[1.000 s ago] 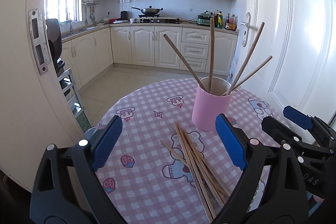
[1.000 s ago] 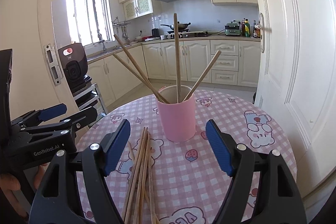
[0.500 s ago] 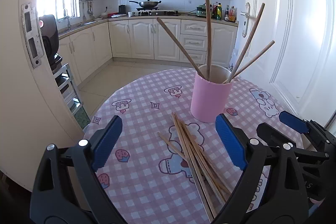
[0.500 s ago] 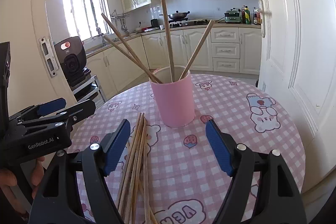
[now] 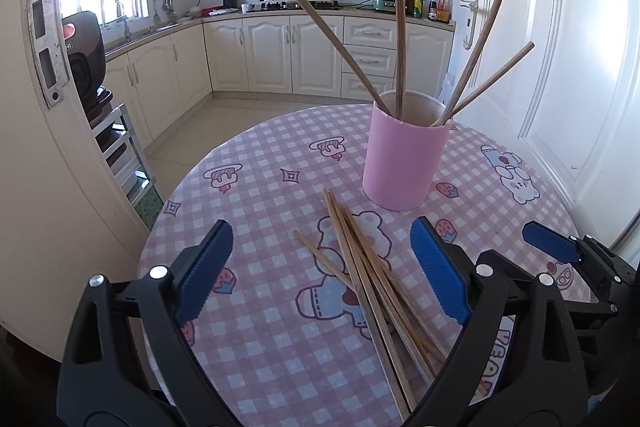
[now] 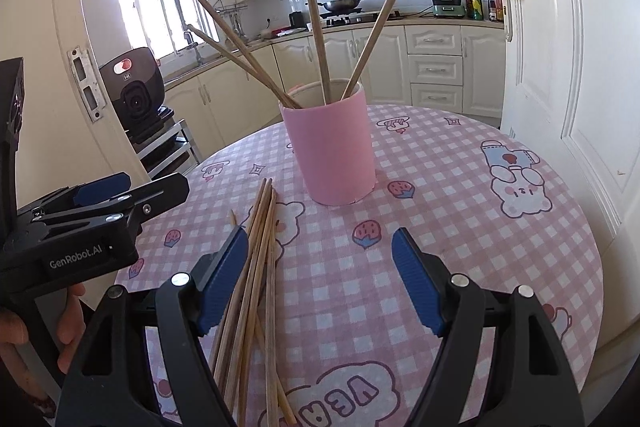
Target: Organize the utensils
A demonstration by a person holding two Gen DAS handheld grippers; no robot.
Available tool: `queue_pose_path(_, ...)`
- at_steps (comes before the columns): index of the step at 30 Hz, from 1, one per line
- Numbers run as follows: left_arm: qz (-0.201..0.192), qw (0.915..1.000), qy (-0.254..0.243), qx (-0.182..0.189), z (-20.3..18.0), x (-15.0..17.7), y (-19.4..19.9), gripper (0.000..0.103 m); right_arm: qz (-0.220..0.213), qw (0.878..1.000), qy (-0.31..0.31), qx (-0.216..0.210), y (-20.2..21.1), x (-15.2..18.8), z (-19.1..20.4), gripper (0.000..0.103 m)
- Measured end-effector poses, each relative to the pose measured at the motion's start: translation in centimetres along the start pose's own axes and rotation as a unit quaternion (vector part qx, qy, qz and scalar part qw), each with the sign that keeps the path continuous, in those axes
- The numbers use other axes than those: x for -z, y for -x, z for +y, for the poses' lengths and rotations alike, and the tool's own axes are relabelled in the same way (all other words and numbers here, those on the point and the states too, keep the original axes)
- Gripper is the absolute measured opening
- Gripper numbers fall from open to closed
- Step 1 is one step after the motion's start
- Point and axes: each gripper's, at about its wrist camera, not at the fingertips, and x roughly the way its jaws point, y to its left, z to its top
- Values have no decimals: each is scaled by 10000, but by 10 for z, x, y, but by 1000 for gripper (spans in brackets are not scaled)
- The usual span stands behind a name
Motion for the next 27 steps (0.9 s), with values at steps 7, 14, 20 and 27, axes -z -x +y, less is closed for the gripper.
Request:
queue_pose_path(7, 91, 9999, -17, 39, -1, 2, -5, 89, 135, 9999, 44, -49, -4, 3, 1, 71)
queue_pose_path(14, 264, 9996, -6, 89, -1, 7, -12, 89, 287, 9995, 89, -49, -10, 6, 2, 71)
queue_pose_path(20, 458, 9989, 16, 123, 2, 13, -18, 89, 429, 9990, 114, -57, -13, 9, 3, 71)
queue_pose_path(27, 599, 9980, 65, 191, 6, 18, -21, 89, 579, 9981, 149, -118, -16, 12, 5, 71)
